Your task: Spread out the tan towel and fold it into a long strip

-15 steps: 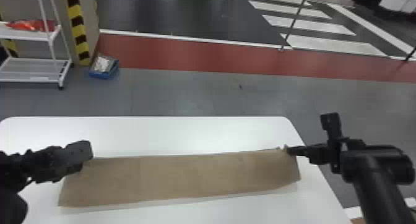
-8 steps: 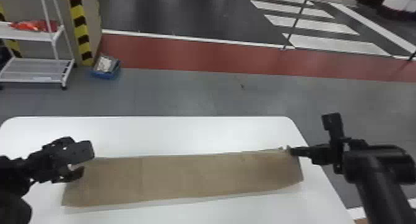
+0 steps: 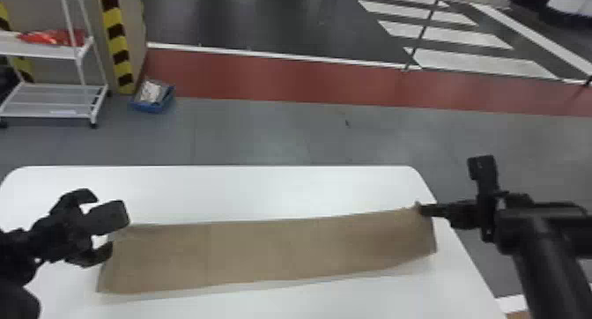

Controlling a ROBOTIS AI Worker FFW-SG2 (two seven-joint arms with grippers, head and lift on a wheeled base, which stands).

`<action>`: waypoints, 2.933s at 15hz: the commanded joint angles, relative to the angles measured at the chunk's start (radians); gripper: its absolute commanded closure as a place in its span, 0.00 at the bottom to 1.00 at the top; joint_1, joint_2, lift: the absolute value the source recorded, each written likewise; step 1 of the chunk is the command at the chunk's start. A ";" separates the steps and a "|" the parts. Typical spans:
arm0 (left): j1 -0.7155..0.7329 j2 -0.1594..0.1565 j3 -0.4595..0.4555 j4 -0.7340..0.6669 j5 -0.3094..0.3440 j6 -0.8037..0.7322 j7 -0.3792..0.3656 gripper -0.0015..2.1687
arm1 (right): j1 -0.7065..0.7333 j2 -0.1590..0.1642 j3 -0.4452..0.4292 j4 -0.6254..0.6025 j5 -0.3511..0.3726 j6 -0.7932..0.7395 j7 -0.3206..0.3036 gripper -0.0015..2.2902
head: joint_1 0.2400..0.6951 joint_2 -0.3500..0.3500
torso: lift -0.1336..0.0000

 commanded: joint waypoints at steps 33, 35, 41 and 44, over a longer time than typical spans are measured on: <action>0.094 0.017 0.046 -0.059 0.043 -0.010 0.022 0.04 | -0.048 -0.013 0.074 0.175 0.095 -0.261 -0.214 0.01 | 1.00 0.16 | 1.00; 0.094 0.017 0.045 -0.059 0.043 -0.010 0.022 0.04 | -0.048 -0.006 0.088 0.175 0.118 -0.193 -0.336 0.00 | 1.00 0.14 | 1.00; 0.131 0.017 0.054 -0.108 0.068 -0.007 0.004 0.04 | -0.033 -0.006 0.090 0.142 0.104 -0.077 -0.345 0.04 | 1.00 0.09 | 1.00; 0.157 0.005 0.080 -0.194 0.237 0.128 -0.128 0.07 | -0.011 0.010 0.099 0.120 0.103 -0.077 -0.345 0.04 | 1.00 0.08 | 1.00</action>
